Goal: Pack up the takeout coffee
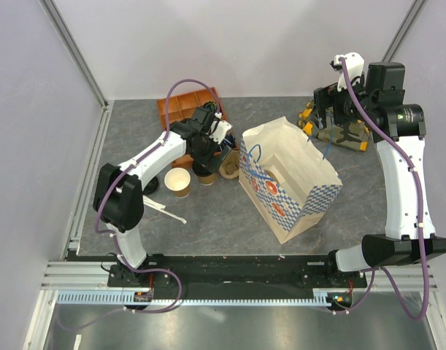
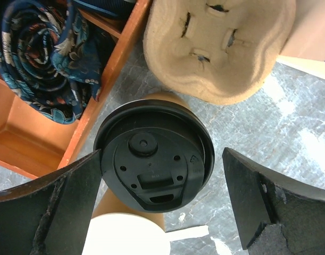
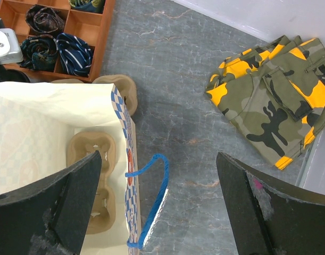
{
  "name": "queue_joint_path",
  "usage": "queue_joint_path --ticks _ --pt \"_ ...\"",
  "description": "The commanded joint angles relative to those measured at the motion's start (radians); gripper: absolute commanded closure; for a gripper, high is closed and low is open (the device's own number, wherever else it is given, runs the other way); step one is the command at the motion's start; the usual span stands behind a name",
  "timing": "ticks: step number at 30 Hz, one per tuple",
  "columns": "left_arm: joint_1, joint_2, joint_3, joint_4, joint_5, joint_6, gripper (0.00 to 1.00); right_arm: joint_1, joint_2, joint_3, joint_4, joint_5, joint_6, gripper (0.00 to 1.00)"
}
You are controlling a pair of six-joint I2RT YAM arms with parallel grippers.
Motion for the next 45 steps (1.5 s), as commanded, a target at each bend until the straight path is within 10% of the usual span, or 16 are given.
queue_joint_path --ticks 1,20,30,45 --pt "-0.003 0.002 -0.027 0.033 0.002 -0.019 0.00 -0.006 -0.013 0.014 0.000 0.006 0.003 0.02" --pt "-0.074 -0.110 -0.105 0.071 -0.070 0.026 0.34 -0.006 -0.019 -0.006 -0.003 0.023 -0.009 0.02" --pt "-0.066 -0.191 -0.072 0.034 -0.093 0.067 0.37 -0.012 -0.016 -0.019 -0.014 -0.009 -0.011 0.02" --pt "-0.020 -0.121 0.558 -0.216 0.019 0.038 0.39 -0.021 -0.047 -0.045 -0.132 -0.069 -0.064 0.02"
